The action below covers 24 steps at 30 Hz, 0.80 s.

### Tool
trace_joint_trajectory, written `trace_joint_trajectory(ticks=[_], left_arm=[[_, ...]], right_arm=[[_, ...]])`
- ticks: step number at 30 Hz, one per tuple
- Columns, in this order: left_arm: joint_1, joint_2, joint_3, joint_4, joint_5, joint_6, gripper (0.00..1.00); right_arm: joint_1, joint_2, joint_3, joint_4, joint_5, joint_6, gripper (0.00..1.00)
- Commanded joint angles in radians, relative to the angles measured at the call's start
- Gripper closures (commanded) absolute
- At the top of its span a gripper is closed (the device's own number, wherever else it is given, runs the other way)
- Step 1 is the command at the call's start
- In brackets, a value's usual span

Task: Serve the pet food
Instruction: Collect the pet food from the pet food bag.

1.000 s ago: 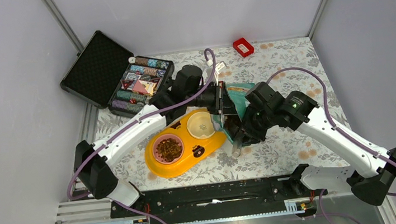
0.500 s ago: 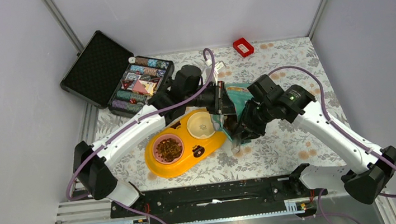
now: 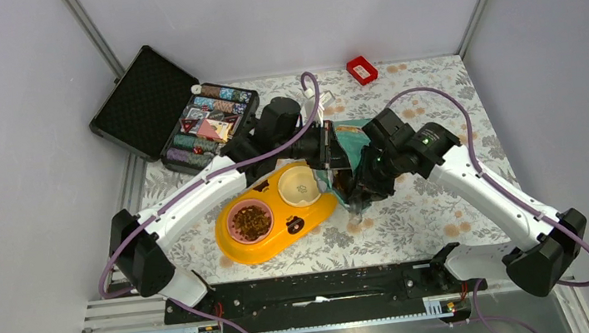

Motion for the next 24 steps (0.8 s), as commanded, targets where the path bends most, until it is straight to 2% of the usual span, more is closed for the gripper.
trace_joint_trajectory(ticks=[1, 8, 15, 19, 24], left_arm=[[-0.016, -0.1, 0.097, 0.166, 0.153, -0.06, 1.0], [-0.016, -0.081, 0.102, 0.166, 0.157, -0.066, 1.0], [-0.015, -0.048, 0.11, 0.177, 0.138, -0.103, 1.0], [-0.023, -0.038, 0.12, 0.183, 0.143, -0.105, 1.0], [-0.027, -0.037, 0.119, 0.181, 0.147, -0.106, 1.0]], right_arm=[[-0.024, 0.055, -0.023, 0.057, 0.31, -0.113, 1.0], [-0.024, -0.021, -0.102, 0.175, 0.422, -0.193, 1.0], [-0.021, -0.127, -0.193, 0.321, 0.338, -0.289, 1.0], [-0.017, -0.131, -0.207, 0.326, 0.361, -0.314, 1.0], [0.006, -0.104, -0.214, 0.414, 0.428, -0.365, 1.0]])
